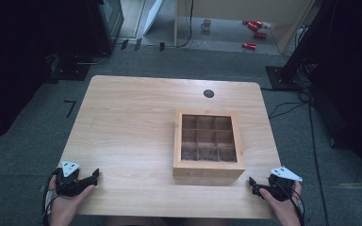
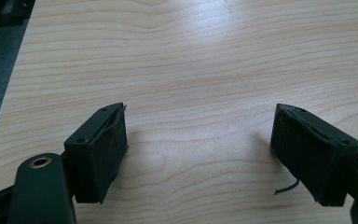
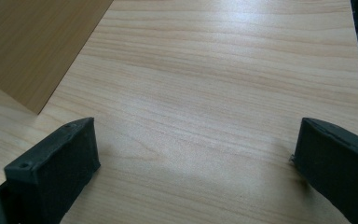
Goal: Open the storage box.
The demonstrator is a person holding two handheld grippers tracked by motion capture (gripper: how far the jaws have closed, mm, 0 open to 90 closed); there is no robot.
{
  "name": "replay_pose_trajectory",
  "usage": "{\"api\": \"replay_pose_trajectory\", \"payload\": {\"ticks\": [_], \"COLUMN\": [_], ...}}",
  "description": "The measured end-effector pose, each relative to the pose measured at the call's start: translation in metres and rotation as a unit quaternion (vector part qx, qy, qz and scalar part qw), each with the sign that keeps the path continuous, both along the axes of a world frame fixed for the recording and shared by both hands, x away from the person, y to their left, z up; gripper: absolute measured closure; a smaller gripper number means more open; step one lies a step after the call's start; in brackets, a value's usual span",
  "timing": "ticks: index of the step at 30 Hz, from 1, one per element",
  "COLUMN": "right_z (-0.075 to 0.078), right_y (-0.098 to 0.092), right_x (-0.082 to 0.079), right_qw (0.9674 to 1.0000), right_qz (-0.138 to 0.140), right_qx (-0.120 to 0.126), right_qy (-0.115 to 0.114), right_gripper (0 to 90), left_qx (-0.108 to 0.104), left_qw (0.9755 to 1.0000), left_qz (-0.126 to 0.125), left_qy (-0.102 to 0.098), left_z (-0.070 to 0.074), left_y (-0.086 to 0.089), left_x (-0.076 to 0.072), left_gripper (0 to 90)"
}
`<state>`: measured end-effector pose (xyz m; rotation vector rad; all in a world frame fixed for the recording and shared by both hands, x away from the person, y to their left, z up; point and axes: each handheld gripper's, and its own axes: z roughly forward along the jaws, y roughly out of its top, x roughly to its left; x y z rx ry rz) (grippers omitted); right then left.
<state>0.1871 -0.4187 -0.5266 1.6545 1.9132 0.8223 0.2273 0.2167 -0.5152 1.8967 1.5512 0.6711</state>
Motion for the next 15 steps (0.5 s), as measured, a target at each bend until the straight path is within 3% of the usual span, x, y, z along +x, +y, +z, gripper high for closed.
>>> {"api": "replay_pose_trajectory", "payload": {"ticks": [4, 5, 15], "right_z": [0.000, 0.000, 0.000], "right_y": [0.000, 0.000, 0.000], "right_x": [0.000, 0.000, -0.001], "right_qw": [1.0000, 1.0000, 0.9999], "right_qz": [0.000, 0.000, -0.007], "right_qx": [0.000, 0.000, 0.011], "right_qy": [0.000, 0.000, -0.002], "right_gripper": [0.0, 0.0, 0.0], "left_qx": [-0.012, -0.022, -0.047], "left_qw": [0.9999, 0.9997, 0.9973], "left_qz": [0.009, 0.005, -0.049], "left_qy": [-0.008, -0.007, -0.027], "left_z": [0.003, 0.004, 0.018], "left_y": [-0.003, -0.006, -0.051], "left_x": [-0.002, -0.002, -0.001], "left_gripper": [20.1, 20.3, 21.7]}}
